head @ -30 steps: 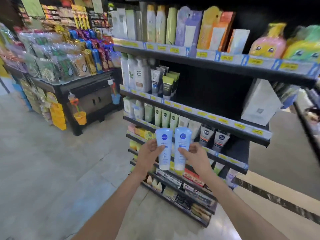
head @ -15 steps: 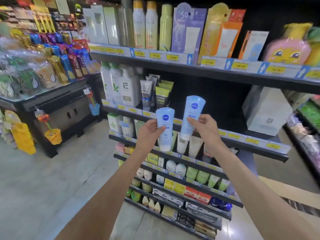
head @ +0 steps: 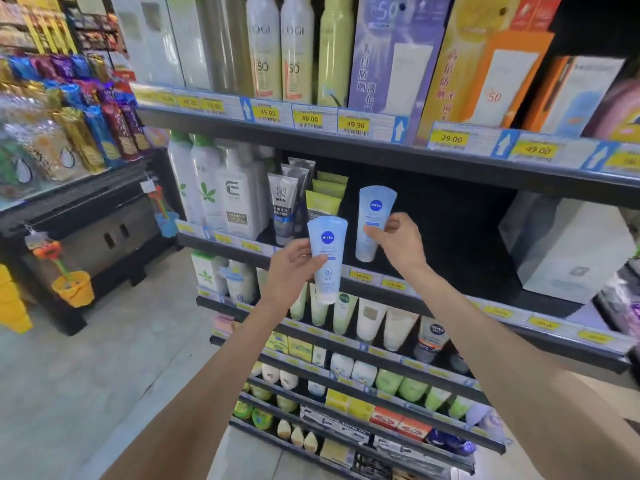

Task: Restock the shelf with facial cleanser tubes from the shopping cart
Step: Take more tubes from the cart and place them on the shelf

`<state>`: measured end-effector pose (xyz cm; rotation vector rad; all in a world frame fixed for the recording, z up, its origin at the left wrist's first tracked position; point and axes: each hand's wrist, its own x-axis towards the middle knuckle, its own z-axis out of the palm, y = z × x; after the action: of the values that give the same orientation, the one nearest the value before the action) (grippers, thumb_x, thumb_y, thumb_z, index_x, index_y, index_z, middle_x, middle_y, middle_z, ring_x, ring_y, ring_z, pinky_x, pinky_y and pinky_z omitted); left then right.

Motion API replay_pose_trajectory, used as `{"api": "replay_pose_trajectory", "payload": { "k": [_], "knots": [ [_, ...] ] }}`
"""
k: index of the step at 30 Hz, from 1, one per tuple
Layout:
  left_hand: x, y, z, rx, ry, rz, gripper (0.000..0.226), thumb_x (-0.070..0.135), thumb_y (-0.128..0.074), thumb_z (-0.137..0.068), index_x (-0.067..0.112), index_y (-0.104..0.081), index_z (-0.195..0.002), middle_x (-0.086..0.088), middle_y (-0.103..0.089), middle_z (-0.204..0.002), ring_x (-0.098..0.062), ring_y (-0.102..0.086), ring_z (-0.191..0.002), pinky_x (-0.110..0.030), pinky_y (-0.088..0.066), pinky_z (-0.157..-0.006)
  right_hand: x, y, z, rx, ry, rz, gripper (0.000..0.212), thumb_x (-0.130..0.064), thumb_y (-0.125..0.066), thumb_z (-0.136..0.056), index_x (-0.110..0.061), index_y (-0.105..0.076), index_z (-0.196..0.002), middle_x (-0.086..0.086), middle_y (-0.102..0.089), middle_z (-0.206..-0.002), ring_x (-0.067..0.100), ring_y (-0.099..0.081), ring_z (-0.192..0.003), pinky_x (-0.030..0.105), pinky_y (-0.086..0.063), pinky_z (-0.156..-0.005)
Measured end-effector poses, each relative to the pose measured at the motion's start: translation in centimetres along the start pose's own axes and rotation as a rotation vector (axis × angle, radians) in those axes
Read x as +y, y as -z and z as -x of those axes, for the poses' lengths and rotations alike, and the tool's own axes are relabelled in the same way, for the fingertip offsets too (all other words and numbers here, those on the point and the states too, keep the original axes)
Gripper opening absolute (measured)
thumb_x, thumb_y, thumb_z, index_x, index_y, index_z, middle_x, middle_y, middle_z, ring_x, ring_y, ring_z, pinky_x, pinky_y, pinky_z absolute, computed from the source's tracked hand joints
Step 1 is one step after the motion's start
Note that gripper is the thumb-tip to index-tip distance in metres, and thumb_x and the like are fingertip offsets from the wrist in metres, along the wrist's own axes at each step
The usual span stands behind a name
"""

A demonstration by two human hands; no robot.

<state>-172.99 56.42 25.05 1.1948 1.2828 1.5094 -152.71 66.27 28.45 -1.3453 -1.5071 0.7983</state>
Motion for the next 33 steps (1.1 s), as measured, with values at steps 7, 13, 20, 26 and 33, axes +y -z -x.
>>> {"api": "replay_pose_trajectory", "payload": {
  "k": [7, 13, 20, 26, 33],
  "knots": [
    [-1.7, 0.1, -0.9, -0.014, 0.014, 0.050, 0.031, 0.013, -0.077, -0.090, 0.012, -0.067, -0.120, 0.003, -0.076, -0.114, -0.014, -0.072, -0.107, -0.040, -0.058, -0.094, 1.2, -2.0, -0.6, -0.001, 0.011, 0.045, 0.037, -0.026, -0.077, -0.091, -0.021, -0.050, -0.116, -0.009, -0.061, -0.111, 0.002, -0.063, -0.095, 0.014, -0.048, -0.070],
    [-2.2, 0.1, -1.2, -0.022, 0.019, 0.074, 0.031, 0.011, -0.076, -0.091, 0.014, -0.067, -0.120, 0.007, -0.077, -0.113, -0.010, -0.072, -0.106, -0.031, -0.059, -0.091, 2.4, -2.1, -1.5, -0.040, -0.001, 0.171, 0.043, -0.020, -0.080, -0.087, -0.017, -0.050, -0.119, 0.000, -0.061, -0.122, 0.011, -0.060, -0.106, 0.016, -0.046, -0.072],
    [-3.1, 0.3, -1.0, -0.031, 0.042, 0.081, 0.036, 0.011, -0.076, -0.091, 0.012, -0.066, -0.125, 0.008, -0.077, -0.113, -0.006, -0.071, -0.105, -0.023, -0.059, -0.087, 2.8, -2.7, -4.6, -0.005, 0.013, 0.252, 0.043, -0.019, -0.082, -0.085, -0.010, -0.055, -0.118, 0.008, -0.067, -0.123, 0.020, -0.066, -0.110, 0.036, -0.057, -0.088],
    [-3.1, 0.7, -1.2, -0.052, 0.036, 0.075, 0.035, 0.011, -0.075, -0.092, 0.014, -0.066, -0.126, 0.008, -0.076, -0.115, -0.007, -0.071, -0.109, -0.026, -0.058, -0.091, 3.1, -3.9, -7.3, 0.043, 0.012, 0.300, 0.042, -0.022, -0.080, -0.087, -0.006, -0.054, -0.116, 0.010, -0.066, -0.120, 0.025, -0.065, -0.109, 0.035, -0.054, -0.084],
    [-2.9, 1.2, -1.0, -0.051, 0.038, 0.078, 0.036, 0.012, -0.075, -0.092, 0.014, -0.066, -0.127, 0.006, -0.075, -0.118, -0.010, -0.070, -0.111, -0.029, -0.058, -0.094, 3.4, -4.6, -8.3, 0.060, 0.001, 0.291, 0.041, -0.023, -0.078, -0.088, -0.005, -0.054, -0.116, 0.012, -0.065, -0.120, 0.027, -0.064, -0.111, 0.034, -0.050, -0.083]
  ]
}}
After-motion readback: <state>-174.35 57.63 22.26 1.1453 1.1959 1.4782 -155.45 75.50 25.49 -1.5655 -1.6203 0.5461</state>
